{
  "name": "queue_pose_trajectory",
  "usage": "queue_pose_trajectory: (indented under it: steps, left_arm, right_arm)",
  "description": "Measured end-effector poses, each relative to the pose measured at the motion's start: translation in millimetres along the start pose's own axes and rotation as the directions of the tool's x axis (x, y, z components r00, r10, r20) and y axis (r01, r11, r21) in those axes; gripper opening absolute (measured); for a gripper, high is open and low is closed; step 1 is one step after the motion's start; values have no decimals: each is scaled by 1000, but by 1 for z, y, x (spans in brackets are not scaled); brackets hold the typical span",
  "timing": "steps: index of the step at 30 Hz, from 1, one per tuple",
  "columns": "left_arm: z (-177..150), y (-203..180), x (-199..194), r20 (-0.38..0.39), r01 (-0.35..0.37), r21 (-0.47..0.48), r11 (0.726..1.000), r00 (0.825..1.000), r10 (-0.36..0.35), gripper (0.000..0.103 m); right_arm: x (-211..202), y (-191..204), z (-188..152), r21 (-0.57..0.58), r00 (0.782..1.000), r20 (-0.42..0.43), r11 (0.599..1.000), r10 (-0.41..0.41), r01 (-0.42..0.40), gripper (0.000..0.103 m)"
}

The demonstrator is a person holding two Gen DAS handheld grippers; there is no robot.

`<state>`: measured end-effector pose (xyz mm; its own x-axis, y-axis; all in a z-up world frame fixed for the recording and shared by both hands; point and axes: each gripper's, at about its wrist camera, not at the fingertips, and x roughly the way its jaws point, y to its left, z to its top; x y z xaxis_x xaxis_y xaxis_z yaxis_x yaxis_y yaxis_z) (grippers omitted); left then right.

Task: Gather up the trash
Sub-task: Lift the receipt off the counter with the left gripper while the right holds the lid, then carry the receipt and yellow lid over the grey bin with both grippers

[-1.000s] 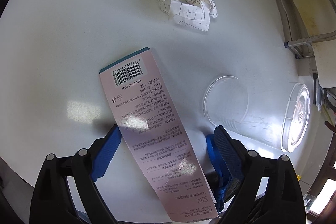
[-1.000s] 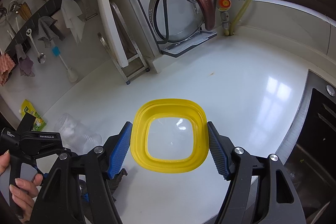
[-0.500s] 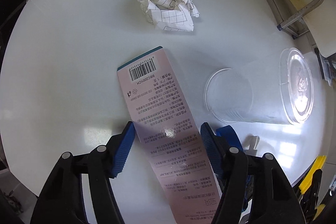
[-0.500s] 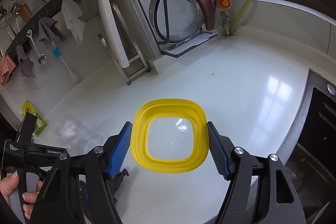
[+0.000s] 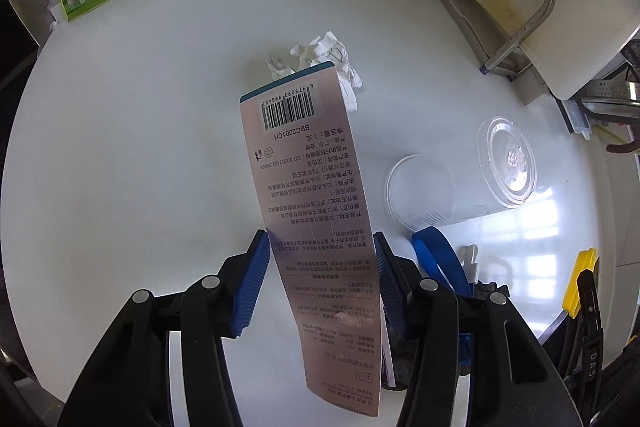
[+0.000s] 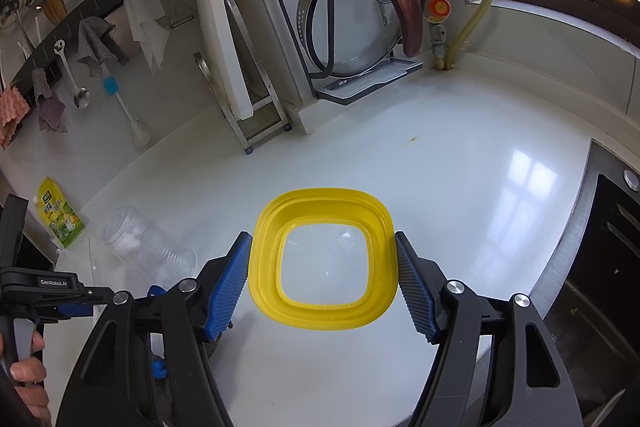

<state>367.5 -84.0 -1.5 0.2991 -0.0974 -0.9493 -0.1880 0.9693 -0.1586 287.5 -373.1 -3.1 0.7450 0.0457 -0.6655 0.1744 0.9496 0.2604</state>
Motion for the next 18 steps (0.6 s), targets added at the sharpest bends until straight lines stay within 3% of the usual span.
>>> queue_pose_trajectory:
  steps: [8, 11, 18]
  left_arm:
    - [-3, 36, -23, 167, -4, 73, 997, 986, -8, 49]
    - [-13, 44, -32, 258, -47, 112, 993, 966, 17, 49]
    - [-39, 54, -57, 397, -77, 174, 982, 918, 2, 49]
  right_arm:
    - [5, 13, -6, -51, 1000, 1, 999, -13, 13, 67]
    - [7, 18, -9, -64, 1000, 0, 998, -25, 25, 67]
    - [0, 38, -17, -101, 1000, 19, 995, -9, 11, 68]
